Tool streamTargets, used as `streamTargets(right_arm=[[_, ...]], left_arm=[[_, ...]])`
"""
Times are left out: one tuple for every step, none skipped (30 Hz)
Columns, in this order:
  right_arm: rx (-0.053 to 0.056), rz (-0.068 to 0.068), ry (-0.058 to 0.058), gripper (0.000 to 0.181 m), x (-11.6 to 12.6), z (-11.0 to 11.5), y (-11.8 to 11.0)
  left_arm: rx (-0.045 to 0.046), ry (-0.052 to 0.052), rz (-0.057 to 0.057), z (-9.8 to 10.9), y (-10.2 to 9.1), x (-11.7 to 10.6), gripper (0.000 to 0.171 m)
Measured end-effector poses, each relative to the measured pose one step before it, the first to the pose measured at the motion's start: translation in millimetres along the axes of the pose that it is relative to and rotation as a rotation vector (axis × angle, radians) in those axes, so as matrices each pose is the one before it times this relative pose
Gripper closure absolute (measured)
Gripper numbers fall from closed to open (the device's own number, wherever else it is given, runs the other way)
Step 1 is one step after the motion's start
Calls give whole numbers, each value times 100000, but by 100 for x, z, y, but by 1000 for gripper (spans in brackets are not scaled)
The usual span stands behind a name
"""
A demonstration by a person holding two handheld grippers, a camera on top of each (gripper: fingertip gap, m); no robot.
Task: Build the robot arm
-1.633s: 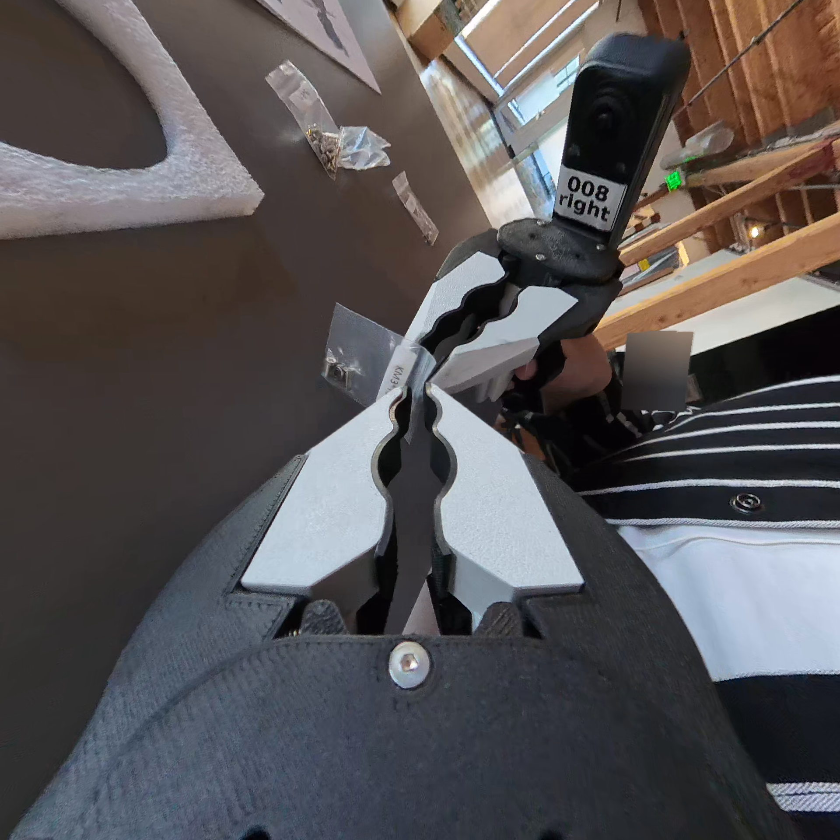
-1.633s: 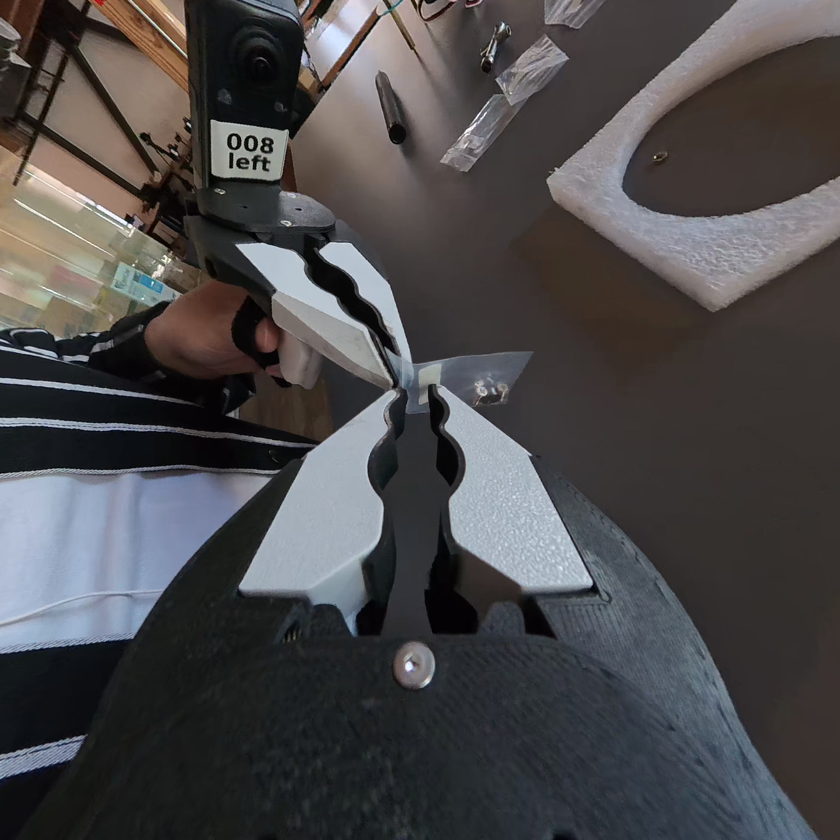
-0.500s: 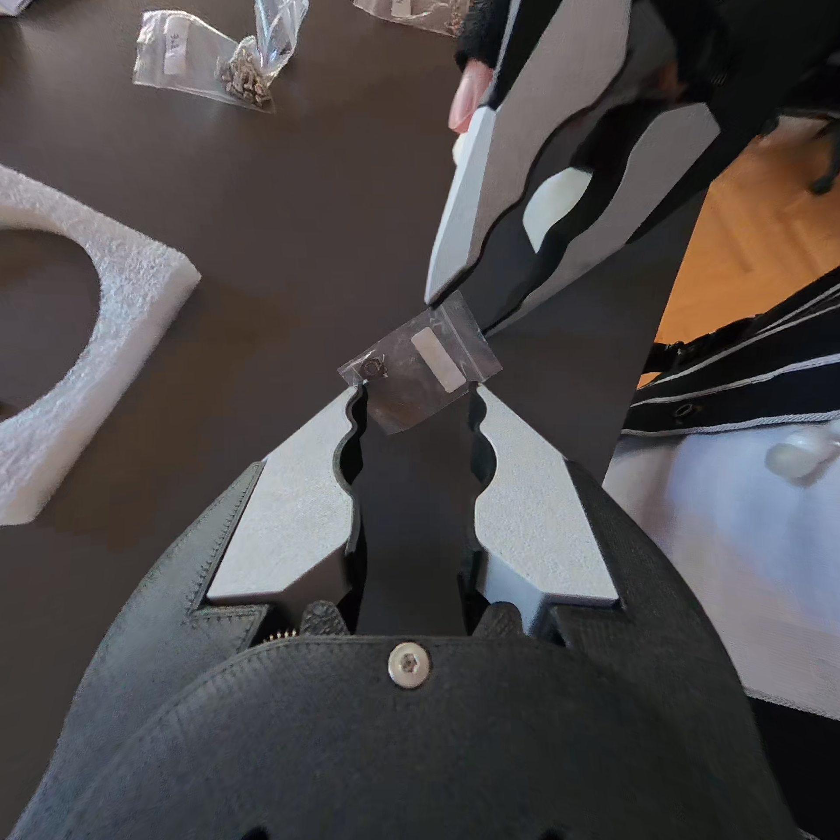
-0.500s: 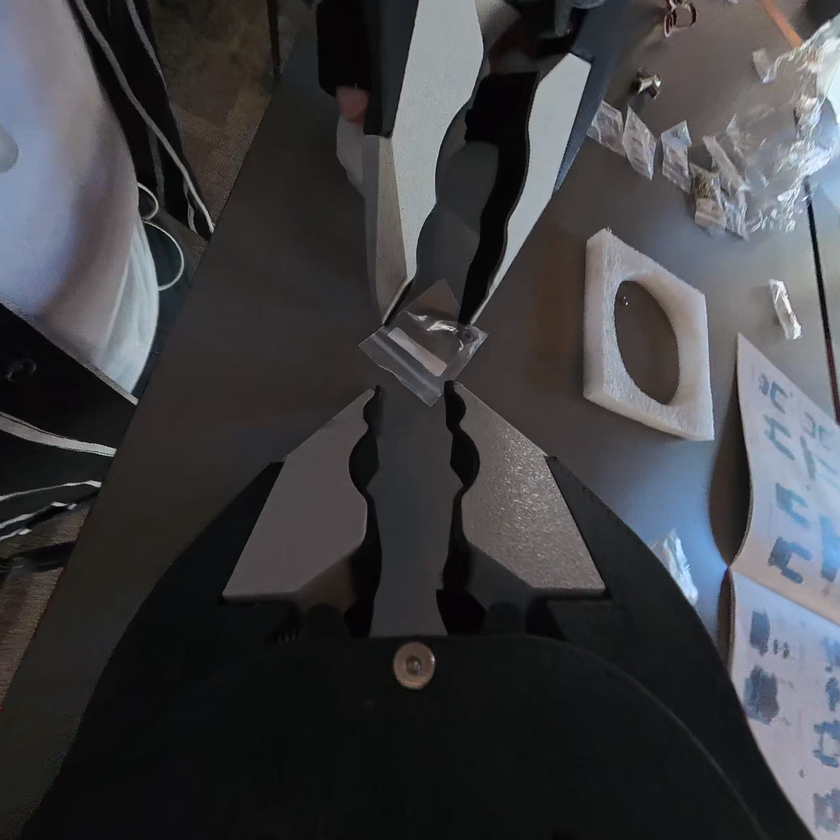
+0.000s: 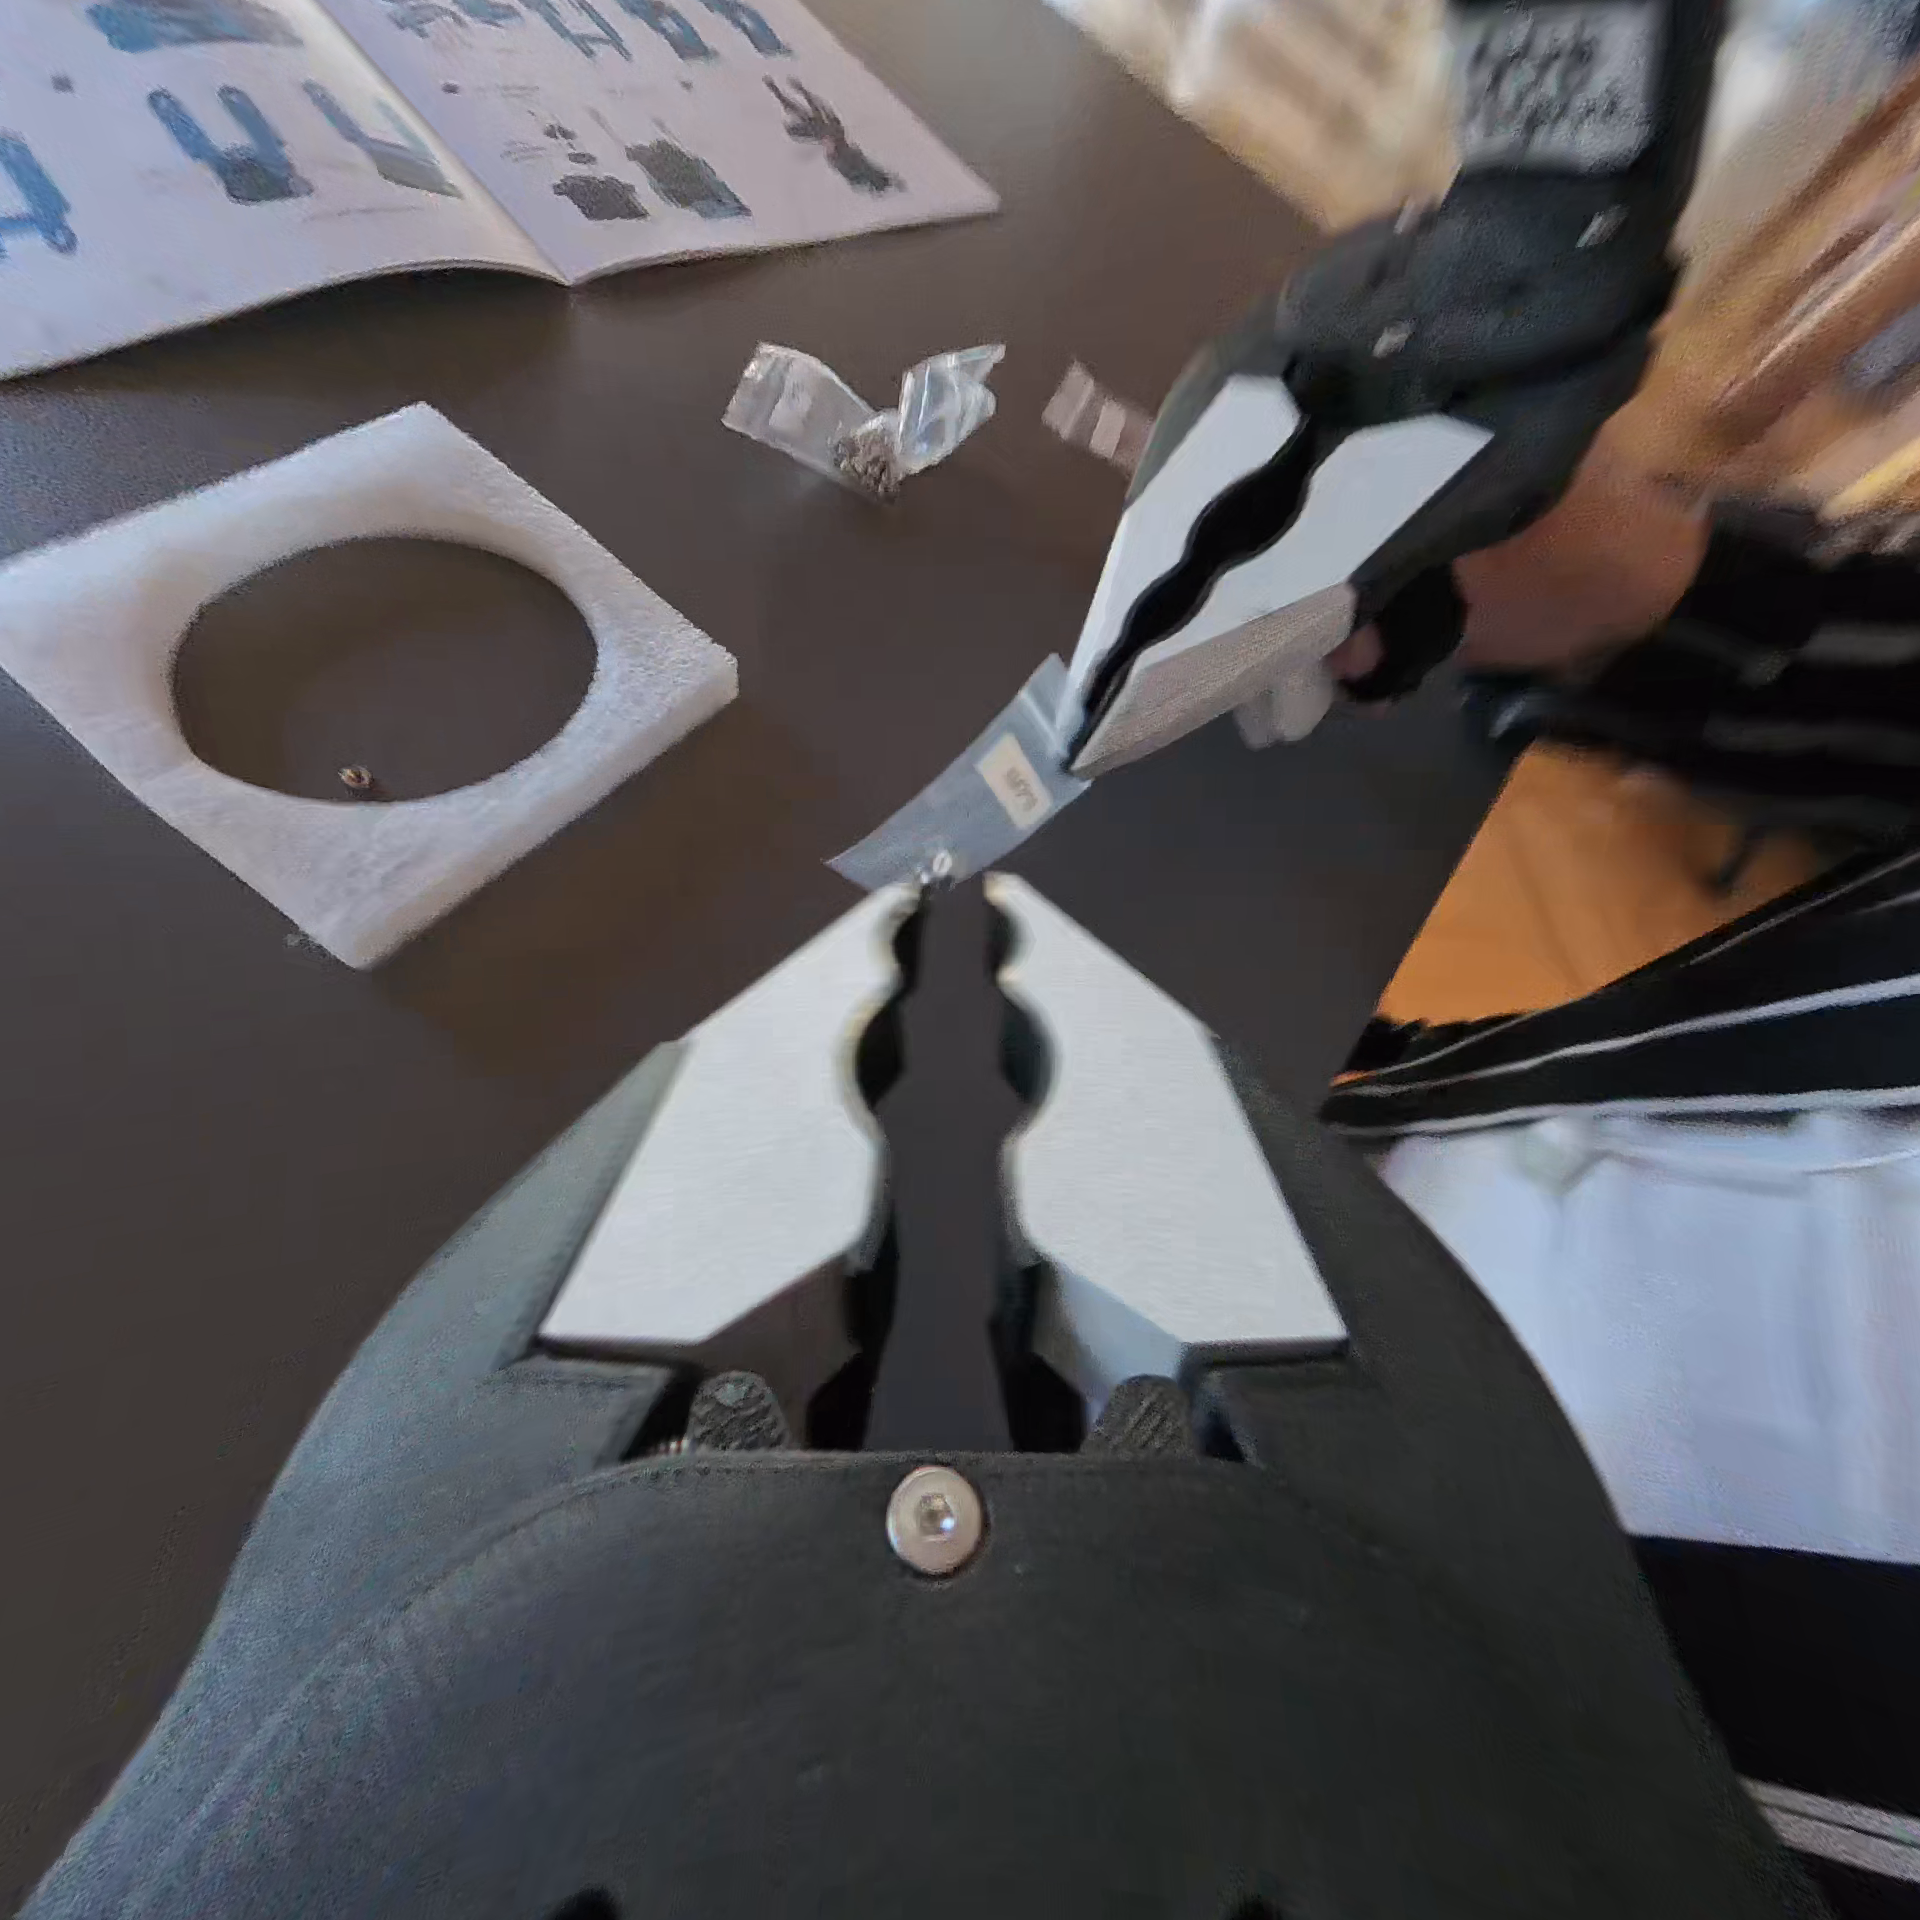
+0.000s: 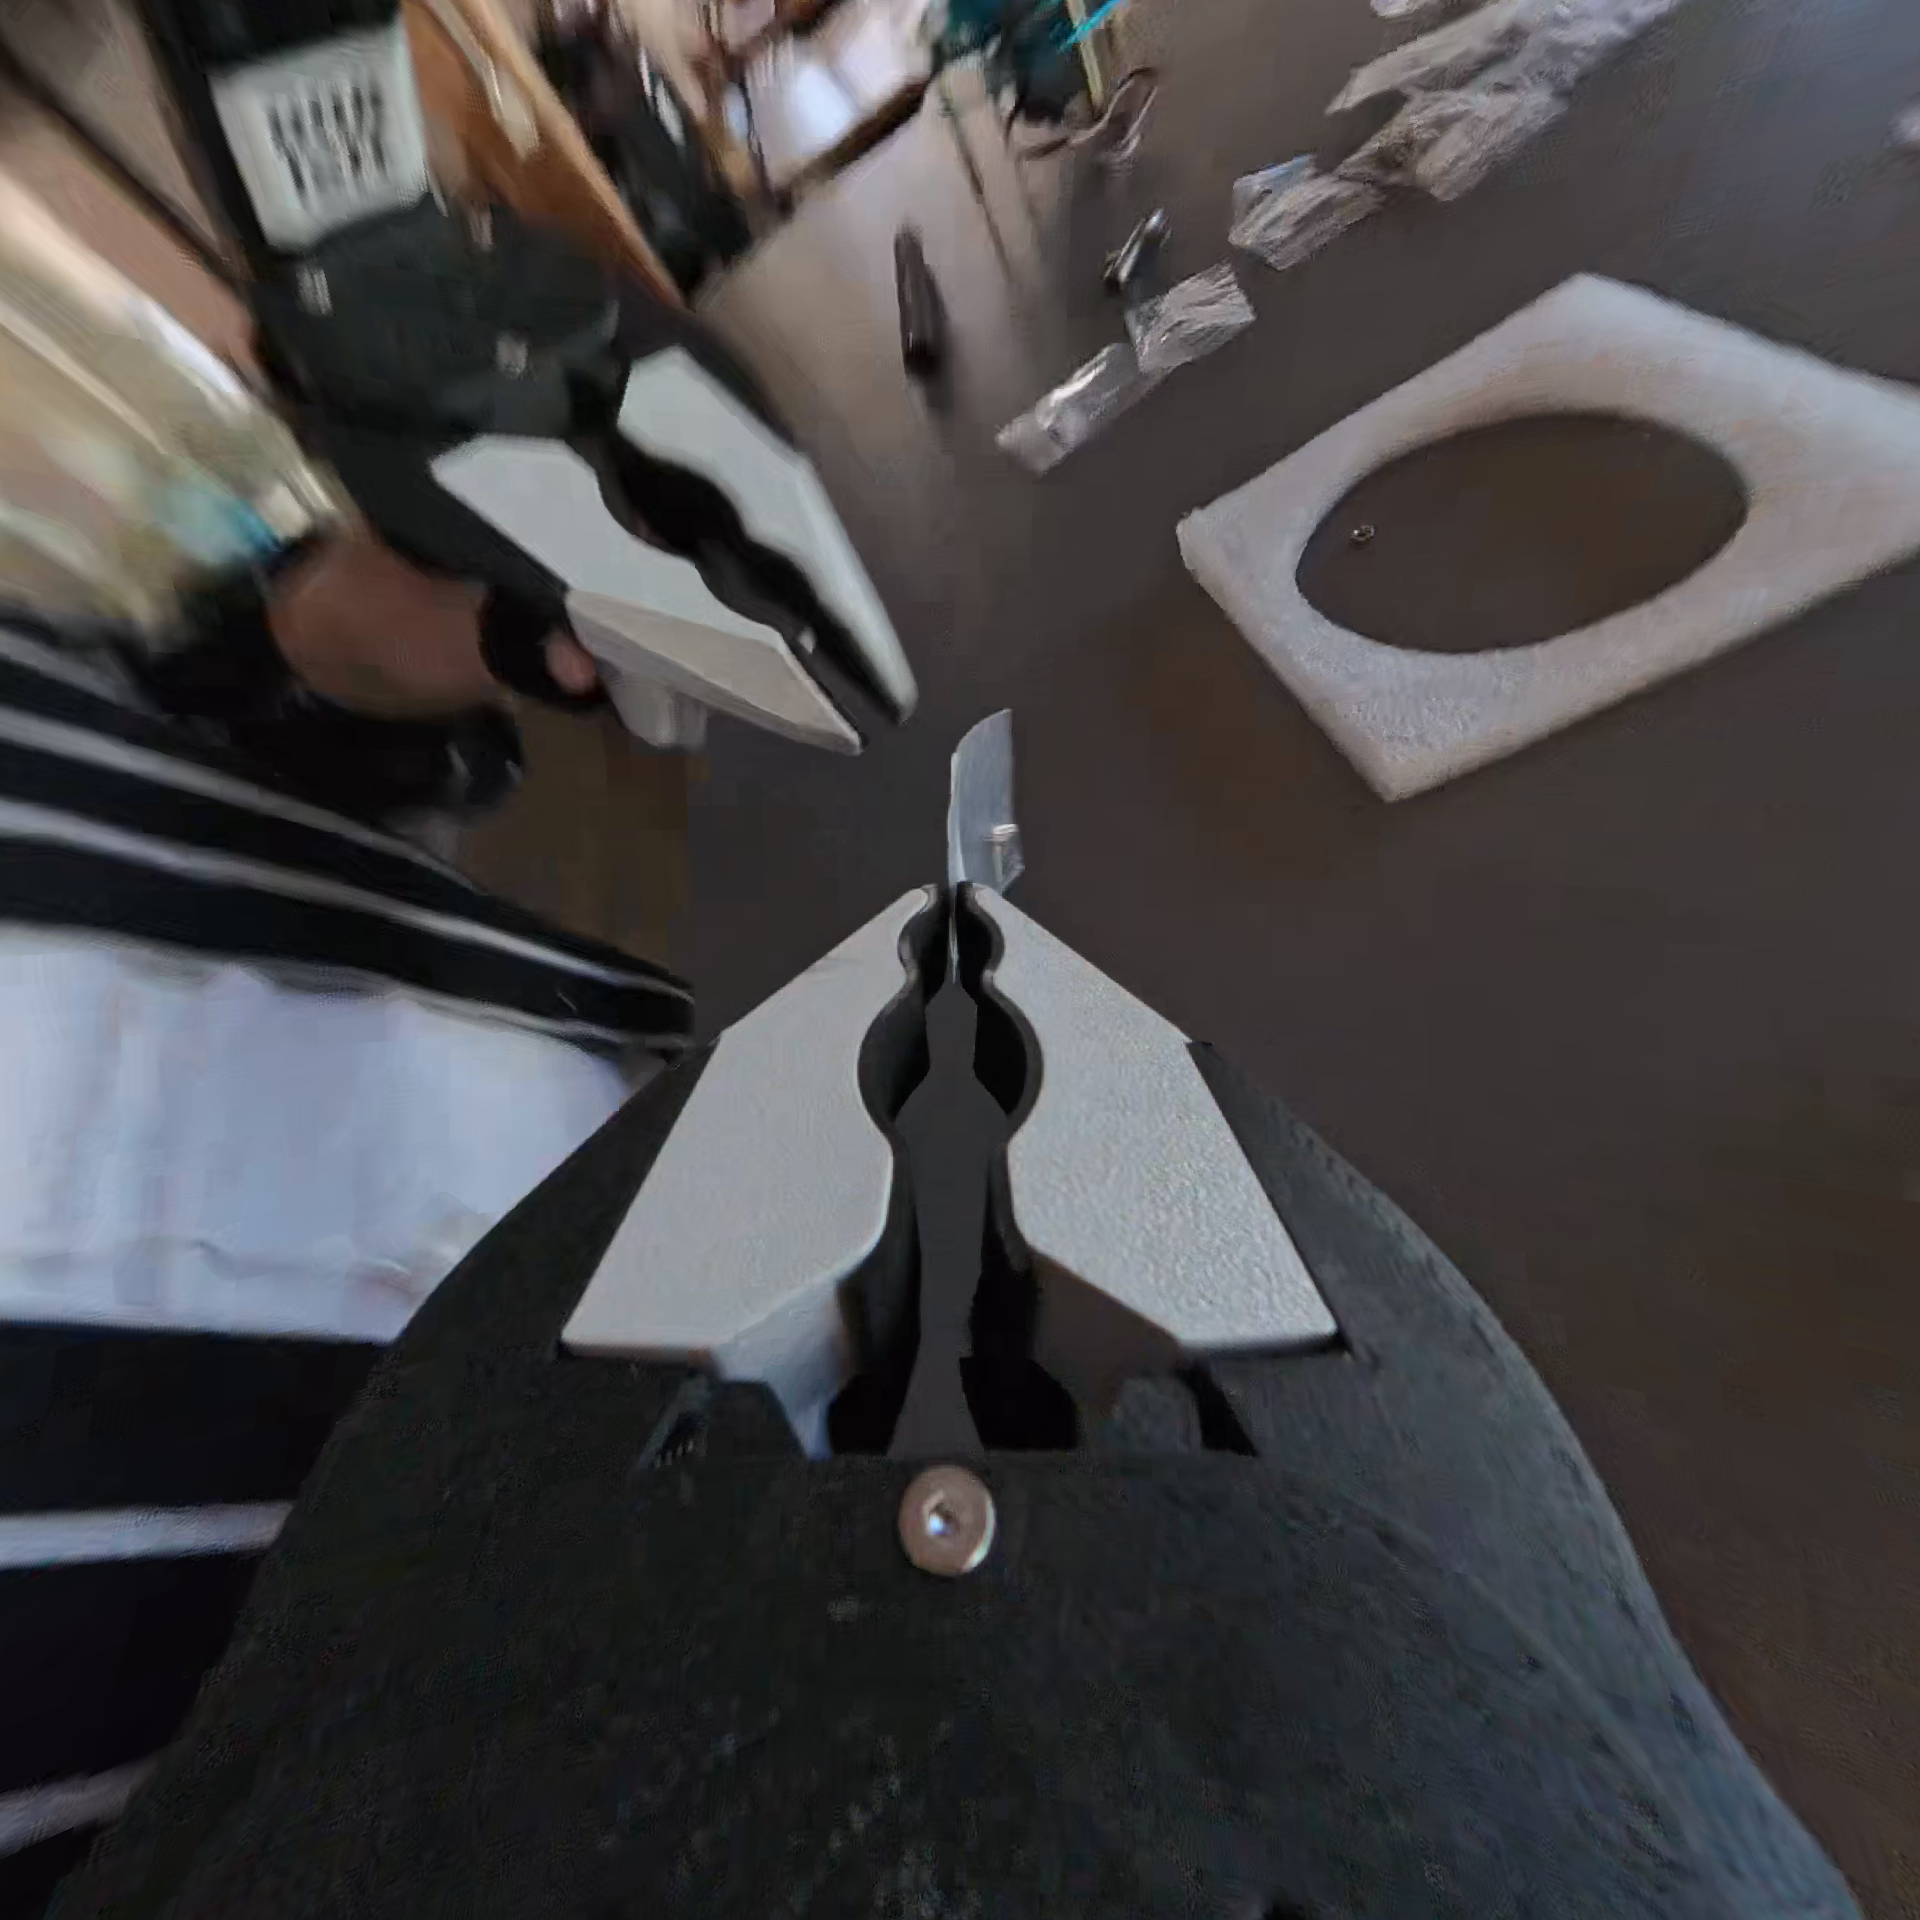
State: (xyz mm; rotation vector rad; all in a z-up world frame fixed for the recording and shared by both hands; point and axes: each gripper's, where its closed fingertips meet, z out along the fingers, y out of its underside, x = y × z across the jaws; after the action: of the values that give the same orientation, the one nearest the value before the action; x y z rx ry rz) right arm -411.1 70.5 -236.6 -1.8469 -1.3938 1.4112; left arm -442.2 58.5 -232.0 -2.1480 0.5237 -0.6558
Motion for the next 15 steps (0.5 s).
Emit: streamTargets(right_arm=[[2773, 9301, -2664, 181, -233, 53, -375], [1298, 5035, -1132, 181, -209, 195, -104], [741, 1956, 1341, 181, 8, 262, -2], [609, -284, 2492, 181, 51, 269, 10], [-312, -1001, 2908, 181, 64, 262, 54], [-287, -1168, 3288, 181, 84, 254, -12], [32, -1094, 2523, 181, -39, 219, -90], [-66, -1028, 2716, 181, 4, 168, -109], [-216, -2209, 3475, 181, 99, 104, -122], [-295, -2851, 3254, 181, 54, 80, -128], [-186, -2947, 3792, 181, 135, 29, -140], [-289, -3805, 3132, 181, 59, 21, -108], [-154, -3481, 1904, 181, -95, 19, -90], [214, -2586, 1979, 181, -37, 41, -107], [-134, -2665, 2853, 181, 147, 42, -67]], left_arm=[[3062, 4097, -8639, -398, -479, 400, 171], [3141, 5781, -10306, 5, -440, 553, 171], [2639, 6085, -9786, 266, -327, 546, 171], [2577, 3784, -8610, 369, -247, 142, 171], [2830, 973, -7172, 338, -189, -229, 168], [2669, 876, -4399, 316, -144, -82, 165], [1575, -662, -1168, 255, -33, -94, 165], [498, -2973, 2361, 211, 63, -263, 163], [-351, -3153, 4267, 205, 119, -143, 160], [-595, -3002, 3997, 171, 75, -100, 159], [600, -2502, 2790, 107, -113, -82, 155], [1690, -1717, 1327, 26, -275, -97, 150], [1671, -988, 36, -21, -289, -126, 148], [1096, -137, -732, -2, -161, -131, 147], [580, 530, -1304, 13, -20, -82, 147]])
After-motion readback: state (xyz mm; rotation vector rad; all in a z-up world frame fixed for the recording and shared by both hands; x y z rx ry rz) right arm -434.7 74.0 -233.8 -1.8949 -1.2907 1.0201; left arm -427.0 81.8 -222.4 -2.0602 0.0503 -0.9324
